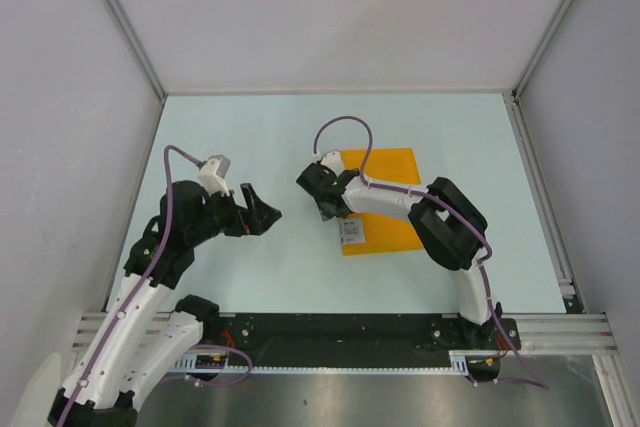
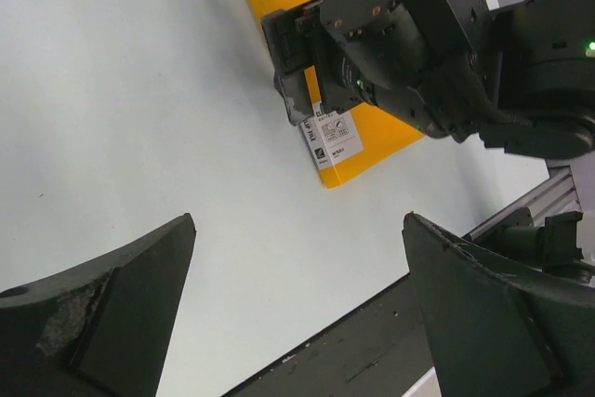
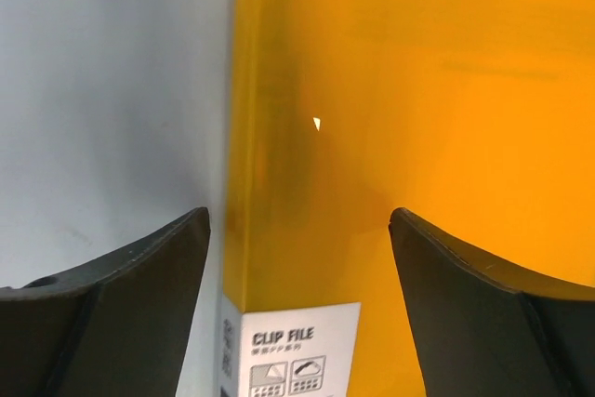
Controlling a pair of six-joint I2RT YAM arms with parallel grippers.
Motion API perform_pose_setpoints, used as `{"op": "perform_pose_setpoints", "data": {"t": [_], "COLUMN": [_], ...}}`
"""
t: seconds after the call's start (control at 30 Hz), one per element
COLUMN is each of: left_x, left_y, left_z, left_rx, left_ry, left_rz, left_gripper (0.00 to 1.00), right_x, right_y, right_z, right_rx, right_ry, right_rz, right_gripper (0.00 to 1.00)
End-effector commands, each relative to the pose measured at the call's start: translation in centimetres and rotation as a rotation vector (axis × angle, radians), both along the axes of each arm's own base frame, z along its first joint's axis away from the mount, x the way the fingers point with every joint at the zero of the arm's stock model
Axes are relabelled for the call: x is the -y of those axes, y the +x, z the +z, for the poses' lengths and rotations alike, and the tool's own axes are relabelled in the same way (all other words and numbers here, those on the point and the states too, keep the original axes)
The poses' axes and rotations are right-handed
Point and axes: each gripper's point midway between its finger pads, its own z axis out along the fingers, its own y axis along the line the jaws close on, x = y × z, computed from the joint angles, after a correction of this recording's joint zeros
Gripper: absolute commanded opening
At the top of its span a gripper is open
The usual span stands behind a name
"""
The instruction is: Put the files into the folder
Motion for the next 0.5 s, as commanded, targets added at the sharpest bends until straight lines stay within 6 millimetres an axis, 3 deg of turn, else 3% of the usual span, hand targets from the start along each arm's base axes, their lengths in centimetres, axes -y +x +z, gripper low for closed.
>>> {"op": "perform_pose_setpoints", "data": {"t": [0.0, 0.17, 0.27, 0.3, 0.37, 0.4, 0.47], "left_x": [0.4, 0.4, 0.6, 0.6, 0.9, 0.9, 1.1], "left_y": [0.2, 0.3, 0.4, 0.5, 0.6, 0.6, 0.7], "left_z": [2.5, 2.2, 2.2, 2.3, 2.2, 2.1, 2.1], "left_rx": [0.052, 0.047, 0.046, 0.051, 0.044, 0.044, 0.043], "left_ry": [-0.045, -0.037, -0.035, -0.037, -0.04, -0.038, -0.04], "left_rz": [-0.009, -0.013, -0.021, -0.025, -0.037, -0.041, -0.052], "left_gripper": [1.0, 1.0, 1.0, 1.0, 0.99, 1.0, 0.99], "right_x": [3.2, 6.1, 9.9, 12.6, 14.9, 17.6, 19.5], "right_y": [1.9, 3.9, 5.4, 6.4, 7.2, 7.2, 7.8], "right_z": [-1.6, -2.0, -2.2, -2.2, -1.6, -1.9, -0.9], "right_rx": [-0.022, -0.046, -0.058, -0.059, -0.046, -0.049, -0.03], "right_ry": [-0.004, 0.079, 0.131, 0.145, 0.209, 0.214, 0.282], "right_rz": [-0.13, -0.252, -0.394, -0.477, -0.571, -0.643, -0.717], "right_gripper": [0.8, 0.69, 0.68, 0.67, 0.65, 0.65, 0.65]}}
